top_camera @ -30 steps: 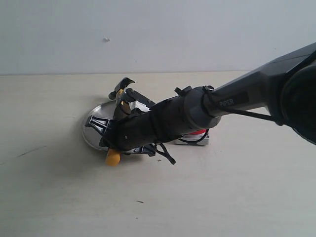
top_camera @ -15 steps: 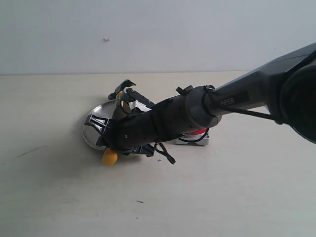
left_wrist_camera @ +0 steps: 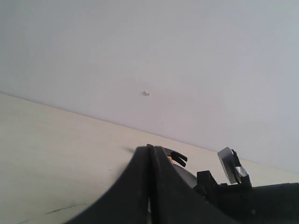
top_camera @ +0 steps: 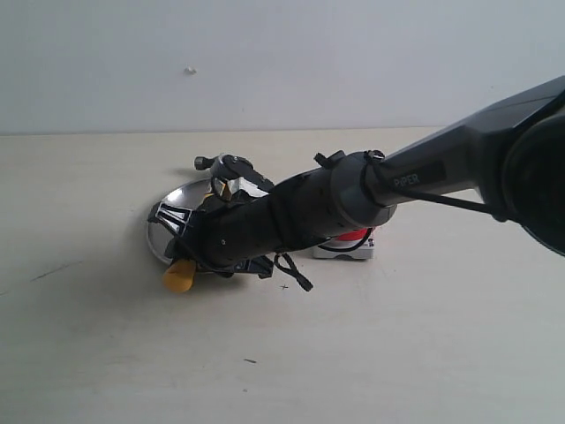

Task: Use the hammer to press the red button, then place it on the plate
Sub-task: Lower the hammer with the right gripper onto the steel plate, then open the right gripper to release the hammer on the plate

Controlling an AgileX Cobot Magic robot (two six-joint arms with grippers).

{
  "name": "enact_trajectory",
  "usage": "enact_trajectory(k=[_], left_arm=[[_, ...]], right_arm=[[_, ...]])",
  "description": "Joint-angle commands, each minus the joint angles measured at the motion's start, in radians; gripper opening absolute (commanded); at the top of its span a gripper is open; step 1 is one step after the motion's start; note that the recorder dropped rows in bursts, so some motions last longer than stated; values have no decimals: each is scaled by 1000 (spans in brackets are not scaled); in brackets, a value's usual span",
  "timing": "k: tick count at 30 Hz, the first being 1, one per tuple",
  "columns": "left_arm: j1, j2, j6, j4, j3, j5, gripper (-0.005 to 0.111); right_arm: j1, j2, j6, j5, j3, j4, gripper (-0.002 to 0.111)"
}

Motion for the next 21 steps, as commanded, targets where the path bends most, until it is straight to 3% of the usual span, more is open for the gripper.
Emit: enact_trajectory(k=[1,17,21], left_arm=[[0,-6,3,3,2,4,0],[0,-6,3,3,2,4,0],[0,-6,3,3,2,4,0]], right_arm=[[10,-18,17,25,6,-45,41],[10,-47,456,12,6,-567,41],[10,-47,491,12,6,-607,48]])
